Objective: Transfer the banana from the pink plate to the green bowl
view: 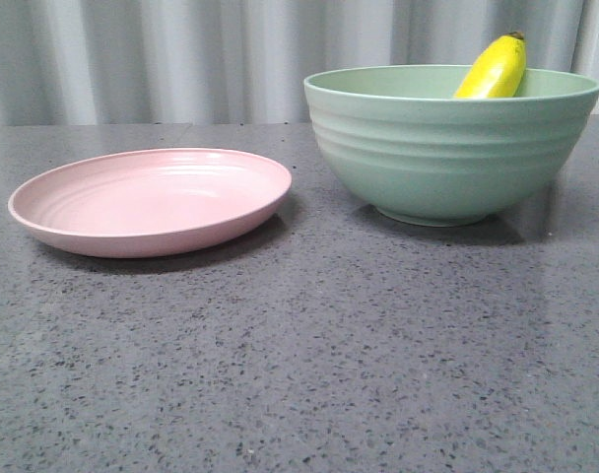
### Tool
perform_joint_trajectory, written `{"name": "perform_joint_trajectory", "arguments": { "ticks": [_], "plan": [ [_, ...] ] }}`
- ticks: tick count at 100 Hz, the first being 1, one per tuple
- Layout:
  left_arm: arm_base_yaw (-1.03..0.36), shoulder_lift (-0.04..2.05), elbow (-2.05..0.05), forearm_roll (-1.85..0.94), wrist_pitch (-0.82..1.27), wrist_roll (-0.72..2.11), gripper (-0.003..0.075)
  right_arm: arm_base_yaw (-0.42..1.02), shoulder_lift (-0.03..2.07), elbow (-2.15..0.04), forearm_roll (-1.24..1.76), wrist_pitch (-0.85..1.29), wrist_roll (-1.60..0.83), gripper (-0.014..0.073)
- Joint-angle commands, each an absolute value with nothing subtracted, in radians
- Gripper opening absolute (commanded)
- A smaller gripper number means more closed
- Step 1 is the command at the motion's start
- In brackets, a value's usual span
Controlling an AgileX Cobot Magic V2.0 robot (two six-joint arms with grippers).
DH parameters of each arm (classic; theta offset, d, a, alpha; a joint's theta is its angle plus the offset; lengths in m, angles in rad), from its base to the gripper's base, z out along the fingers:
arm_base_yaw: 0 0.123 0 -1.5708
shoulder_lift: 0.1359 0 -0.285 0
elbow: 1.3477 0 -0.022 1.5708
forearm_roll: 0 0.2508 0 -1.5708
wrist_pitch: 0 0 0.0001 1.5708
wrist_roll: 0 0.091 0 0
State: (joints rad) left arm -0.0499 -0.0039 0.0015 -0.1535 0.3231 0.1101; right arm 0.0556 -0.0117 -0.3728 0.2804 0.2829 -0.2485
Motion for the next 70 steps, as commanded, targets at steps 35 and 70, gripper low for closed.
{"name": "perform_joint_trajectory", "arguments": {
  "ticks": [35, 70],
  "plan": [
    [-0.049, -0.037, 0.027, -0.16, 0.29, 0.1, -0.0019, 0.032, -0.03, -0.286, 0.173, 0.058, -0.262, -0.0076],
    [-0.049, -0.037, 0.027, -0.16, 0.29, 0.1, -0.0019, -0.104, -0.028, 0.034, -0.038, -0.236, 0.056, -0.0076]
  ]
}}
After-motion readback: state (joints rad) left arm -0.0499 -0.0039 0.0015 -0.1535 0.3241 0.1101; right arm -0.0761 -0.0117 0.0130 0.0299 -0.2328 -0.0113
